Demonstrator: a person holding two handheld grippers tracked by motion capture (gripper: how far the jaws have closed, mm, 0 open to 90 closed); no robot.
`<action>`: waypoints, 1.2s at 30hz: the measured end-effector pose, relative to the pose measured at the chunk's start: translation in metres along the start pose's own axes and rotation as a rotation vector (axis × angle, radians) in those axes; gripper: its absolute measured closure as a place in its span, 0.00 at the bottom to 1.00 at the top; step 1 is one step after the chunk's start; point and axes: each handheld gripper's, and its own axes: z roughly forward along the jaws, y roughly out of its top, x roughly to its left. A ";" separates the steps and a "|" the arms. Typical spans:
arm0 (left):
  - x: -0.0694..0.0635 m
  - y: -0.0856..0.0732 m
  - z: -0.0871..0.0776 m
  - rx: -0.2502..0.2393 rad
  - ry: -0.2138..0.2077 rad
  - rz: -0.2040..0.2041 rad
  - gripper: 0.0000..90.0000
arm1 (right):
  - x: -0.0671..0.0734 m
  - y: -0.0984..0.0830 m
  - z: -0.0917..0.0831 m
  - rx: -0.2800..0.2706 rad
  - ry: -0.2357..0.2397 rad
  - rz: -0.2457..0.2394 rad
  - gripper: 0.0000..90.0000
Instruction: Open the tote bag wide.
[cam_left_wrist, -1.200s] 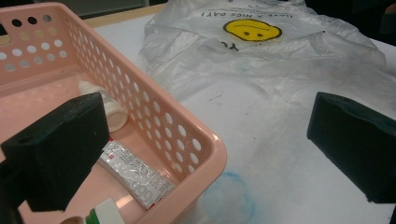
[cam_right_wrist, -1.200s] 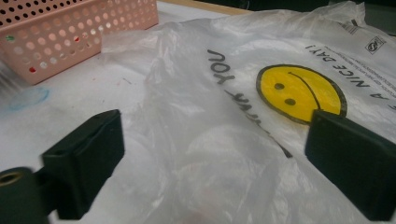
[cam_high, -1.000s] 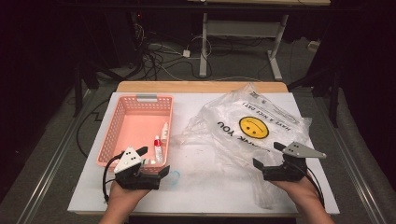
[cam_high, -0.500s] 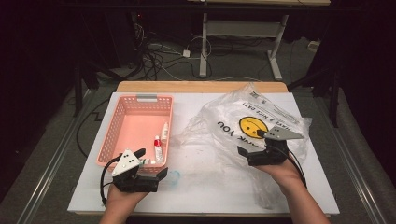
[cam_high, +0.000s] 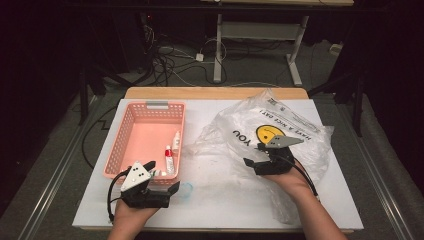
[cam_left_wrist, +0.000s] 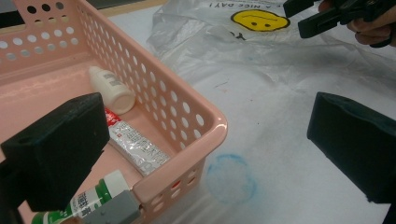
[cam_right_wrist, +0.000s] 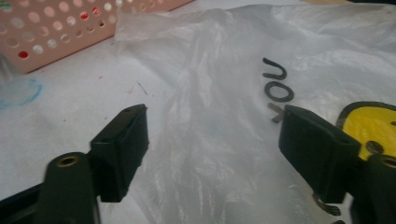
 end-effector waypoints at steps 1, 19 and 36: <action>0.000 0.000 0.000 0.000 0.000 0.001 0.00 | 0.001 0.000 0.001 0.009 0.008 -0.007 0.31; 0.000 -0.001 -0.001 0.004 -0.004 0.010 0.00 | 0.010 -0.021 0.022 0.180 0.036 -0.080 0.63; 0.000 -0.001 -0.001 0.004 -0.007 0.007 0.00 | 0.008 -0.026 0.024 0.182 -0.005 -0.059 0.97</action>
